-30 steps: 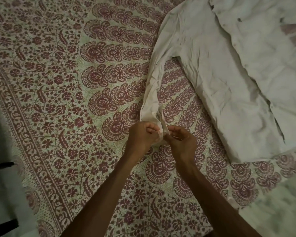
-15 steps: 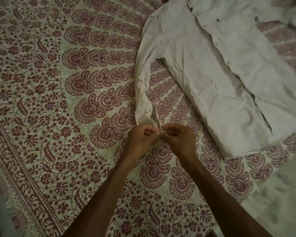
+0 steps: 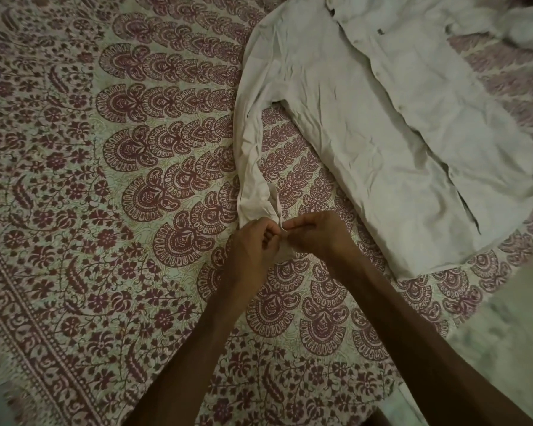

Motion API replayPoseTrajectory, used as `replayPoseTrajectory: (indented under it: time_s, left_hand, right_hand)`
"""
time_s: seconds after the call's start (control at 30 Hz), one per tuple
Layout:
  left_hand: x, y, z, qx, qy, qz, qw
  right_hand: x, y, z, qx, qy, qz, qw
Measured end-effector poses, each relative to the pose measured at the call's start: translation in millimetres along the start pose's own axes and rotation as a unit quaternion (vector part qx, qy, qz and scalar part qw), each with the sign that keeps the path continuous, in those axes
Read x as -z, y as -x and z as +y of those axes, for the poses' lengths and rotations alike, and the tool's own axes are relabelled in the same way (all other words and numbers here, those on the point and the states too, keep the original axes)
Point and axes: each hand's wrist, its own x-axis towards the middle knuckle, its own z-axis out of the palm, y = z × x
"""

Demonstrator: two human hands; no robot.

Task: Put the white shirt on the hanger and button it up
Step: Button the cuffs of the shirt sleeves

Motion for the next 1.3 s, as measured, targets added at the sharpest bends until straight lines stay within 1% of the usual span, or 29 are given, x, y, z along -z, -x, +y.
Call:
replayPoseTrajectory:
  time_s: [0.07,0.13,0.27,0.43,0.53,0.6,0.7,0.77,0.93,1.1,1.2,1.23,1.3]
  left_hand:
    - [4.5,-2.8,-1.4,0.025,0.019,-0.005,0.999]
    - [7.9,-3.1,-3.8,0.065,0.061,-0.018,0.996]
    - [9.1,-0.9,-9.4,0.143,0.159,-0.034,0.976]
    - [13.9,-1.7,-13.2,0.195,0.177,-0.064,0.963]
    - [19.2,-1.0,-7.3,0.214,0.194,-0.073,0.955]
    - [22.2,-1.0,-2.6,0.216,0.203,-0.062,0.953]
    - [24.9,-5.4,-2.2,0.194,0.123,-0.05,0.972]
    - [24.9,-7.3,-4.2,0.184,0.092,-0.053,0.977]
    - [20.9,-6.1,-5.4,0.164,0.071,-0.046,0.983]
    - [19.7,-6.4,-7.9,0.139,0.097,-0.034,0.985]
    - [19.9,-7.4,-9.4,0.153,0.111,-0.039,0.981]
    - [20.6,-7.9,-11.2,0.171,0.142,-0.044,0.974]
    - [21.6,-9.0,-14.5,0.22,0.229,-0.059,0.946]
  right_hand:
    - [2.9,3.4,2.1,-0.009,-0.079,-0.04,0.996]
    - [3.9,7.0,3.5,-0.005,-0.103,-0.052,0.993]
    - [1.0,11.5,4.0,0.012,-0.083,-0.011,0.996]
    - [-11.7,14.0,12.2,0.023,-0.088,0.043,0.995]
    - [-17.1,17.6,17.4,0.039,-0.075,0.05,0.995]
    - [-19.3,21.1,19.7,0.051,-0.067,0.05,0.995]
    - [-20.1,24.4,23.0,0.062,-0.07,0.053,0.994]
    - [-19.9,25.7,25.0,0.074,-0.066,0.058,0.993]
    - [-26.0,29.9,24.1,0.124,-0.001,0.097,0.987]
    - [-30.4,26.3,29.3,0.173,0.051,0.13,0.975]
    - [-29.5,25.8,31.6,0.203,0.058,0.124,0.97]
    - [-28.9,26.2,31.9,0.214,0.057,0.121,0.968]
    - [-27.4,27.2,31.8,0.232,0.046,0.119,0.964]
